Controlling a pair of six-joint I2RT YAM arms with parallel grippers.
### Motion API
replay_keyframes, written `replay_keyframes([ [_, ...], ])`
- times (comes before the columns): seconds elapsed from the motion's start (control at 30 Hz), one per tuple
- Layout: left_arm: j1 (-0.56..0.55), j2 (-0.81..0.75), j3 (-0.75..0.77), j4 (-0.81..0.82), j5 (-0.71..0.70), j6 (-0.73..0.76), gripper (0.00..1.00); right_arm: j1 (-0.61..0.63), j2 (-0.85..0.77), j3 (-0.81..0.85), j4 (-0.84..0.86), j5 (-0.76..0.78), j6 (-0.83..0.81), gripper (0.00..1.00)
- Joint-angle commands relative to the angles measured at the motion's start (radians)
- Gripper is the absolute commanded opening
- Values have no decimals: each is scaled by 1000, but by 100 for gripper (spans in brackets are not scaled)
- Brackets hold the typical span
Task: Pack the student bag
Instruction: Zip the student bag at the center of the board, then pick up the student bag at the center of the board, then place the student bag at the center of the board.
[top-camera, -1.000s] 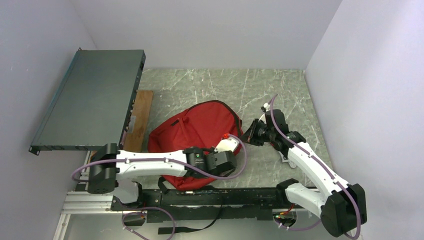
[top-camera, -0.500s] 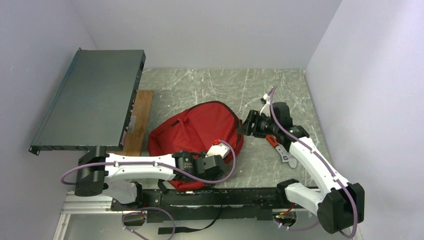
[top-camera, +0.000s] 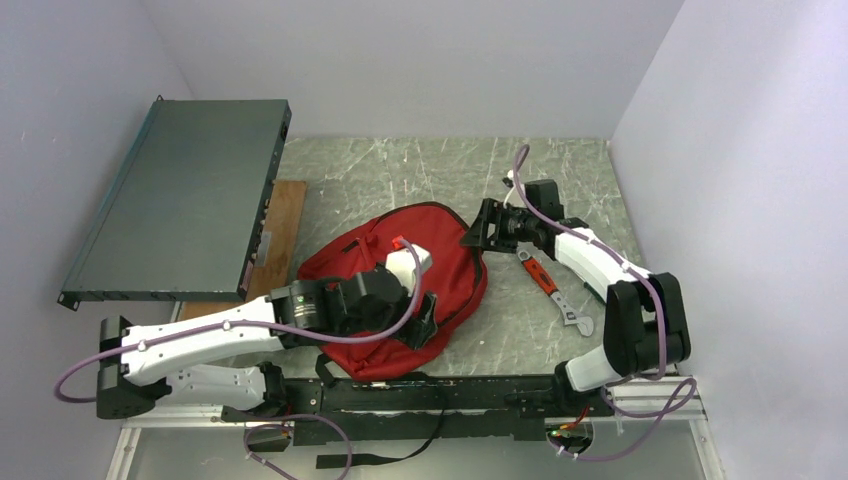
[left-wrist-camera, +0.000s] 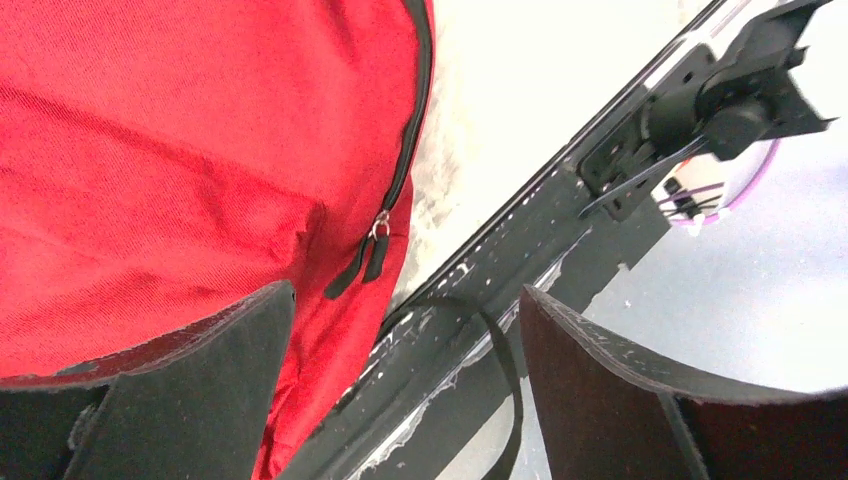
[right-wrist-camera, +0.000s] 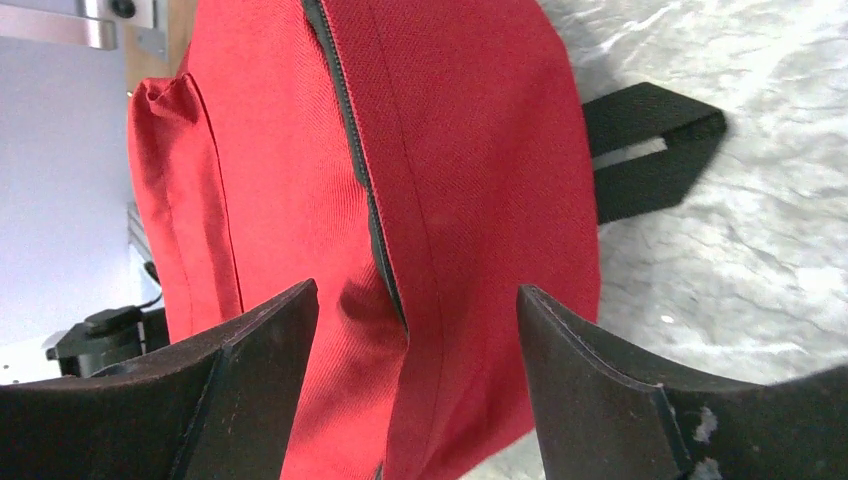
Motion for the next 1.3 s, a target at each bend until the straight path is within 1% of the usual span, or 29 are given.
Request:
replay_keyframes([
  [0.0,28,-45,50,80,40,74,88,34,38,-52,211,-107,58,75],
  [0.1,39,-46,67,93,60,97,88,37,82,-80,308,-150,113,74],
  [0.17,42,-48,76,99,74,107,88,37,125,-71,317,-153,131,70],
  [0.2,43,-53,77,101,79,110,88,37,147,-66,317,-140,143,63],
  [0.23,44,-58,78,104,84,112,88,37,159,-67,325,-120,155,52],
  [0.27,47,-63,76,106,89,114,87,37,162,-65,324,-96,163,36],
  [0.33,52,-75,77,108,102,118,87,39,137,-38,287,-31,134,8],
  [0.37,55,-80,82,105,103,120,87,41,111,-12,262,0,112,0],
  [0.47,63,-95,97,92,105,126,86,42,17,99,153,97,57,0],
  [0.53,68,-105,102,99,113,130,86,41,-44,192,132,151,35,0],
  [0.63,80,-111,113,108,135,143,86,42,-112,296,162,174,17,0],
  [0.7,87,-108,125,103,143,147,85,42,-116,413,137,154,-26,0],
  [0.87,98,-124,131,111,162,142,85,39,-50,764,45,153,-257,0],
  [0.93,101,-134,123,122,172,133,84,39,14,942,-27,105,-352,0],
  [0.97,103,-138,120,124,173,128,84,38,55,1062,-63,78,-399,0],
  [1.03,105,-145,117,125,174,121,84,39,126,1207,-120,55,-460,0],
  [1.13,108,-153,115,125,171,116,84,39,201,1356,-170,69,-555,0],
  [1.27,112,-160,112,126,172,112,84,35,236,1391,-134,93,-639,0],
])
